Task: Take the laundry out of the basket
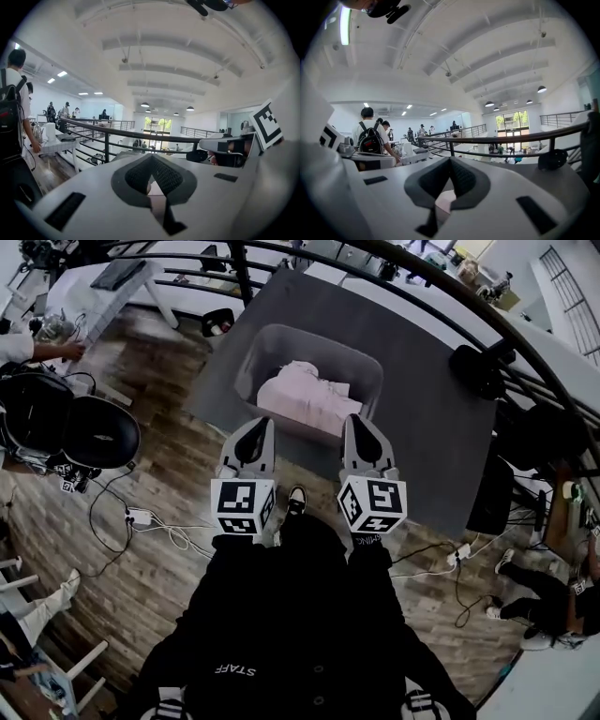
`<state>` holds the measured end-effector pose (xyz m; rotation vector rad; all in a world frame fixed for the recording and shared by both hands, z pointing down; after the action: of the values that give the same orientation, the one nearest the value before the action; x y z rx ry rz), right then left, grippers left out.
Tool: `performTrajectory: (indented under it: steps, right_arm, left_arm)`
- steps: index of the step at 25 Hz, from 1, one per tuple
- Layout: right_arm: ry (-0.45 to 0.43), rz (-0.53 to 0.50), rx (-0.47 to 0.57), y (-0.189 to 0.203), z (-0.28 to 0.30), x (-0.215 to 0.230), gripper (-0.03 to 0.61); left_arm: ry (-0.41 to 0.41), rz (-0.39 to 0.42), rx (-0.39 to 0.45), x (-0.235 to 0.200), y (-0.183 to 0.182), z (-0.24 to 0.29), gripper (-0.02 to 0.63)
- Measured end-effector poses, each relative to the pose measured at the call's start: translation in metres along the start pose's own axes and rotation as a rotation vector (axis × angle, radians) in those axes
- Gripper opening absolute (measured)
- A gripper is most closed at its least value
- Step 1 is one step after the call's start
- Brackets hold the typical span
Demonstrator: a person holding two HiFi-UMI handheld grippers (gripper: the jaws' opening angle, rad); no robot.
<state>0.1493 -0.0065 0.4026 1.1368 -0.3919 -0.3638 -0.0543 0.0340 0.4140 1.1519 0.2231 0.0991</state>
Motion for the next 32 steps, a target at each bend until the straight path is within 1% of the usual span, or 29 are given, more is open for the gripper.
performTrajectory:
  steps: [6,9,11,17,21,25,28,30,32]
  right_arm:
    - [-0.021,-0.005,-0.036,-0.011,0.043,0.026,0.014]
    - [-0.092,-0.018,-0.07,-0.012,0.06,0.032,0.014]
    - [-0.121,-0.034,-0.097,-0.013,0.074,0.032,0.015]
    - [-0.135,-0.052,-0.214,-0.001,0.105,0.025,0.015]
    - [-0.133,-0.061,-0.301,0.011,0.129,0.019,0.015]
    - [-0.121,-0.065,-0.354,0.008,0.146,0.023,0.015]
    - [-0.125,-0.072,-0.383,0.005,0.155,0.022,0.017]
    - [-0.128,-0.075,-0.403,0.006,0.164,0.023,0.03]
    - [-0.137,-0.074,-0.433,0.01,0.174,0.024,0.089]
  left_arm:
    - [-0.018,-0.011,-0.05,-0.007,-0.009,0.049,0.001]
    - [-0.026,-0.017,-0.078,-0.012,-0.008,0.064,0.001]
    - [-0.021,-0.014,-0.092,-0.02,-0.008,0.075,0.002]
    - [0.018,-0.025,-0.161,-0.035,0.001,0.1,0.002]
    - [0.053,-0.043,-0.244,-0.044,0.009,0.122,0.002]
    - [0.082,-0.037,-0.321,-0.053,0.013,0.138,0.002]
    - [0.107,-0.037,-0.335,-0.057,0.01,0.145,0.002]
    - [0.112,-0.04,-0.342,-0.06,0.008,0.153,0.002]
    - [0.12,-0.042,-0.357,-0.061,0.008,0.162,0.002]
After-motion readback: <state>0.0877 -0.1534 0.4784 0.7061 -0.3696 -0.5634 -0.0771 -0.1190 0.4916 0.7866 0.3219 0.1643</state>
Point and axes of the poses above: the fingertips, and each gripper's own axes: z forward along the fingers, x to its right, y out of its underside, the point moved 8 cm from there along -z, backward along the fingers, and after that the axes turned 10 degrees about -x, right-handed, at the moved point
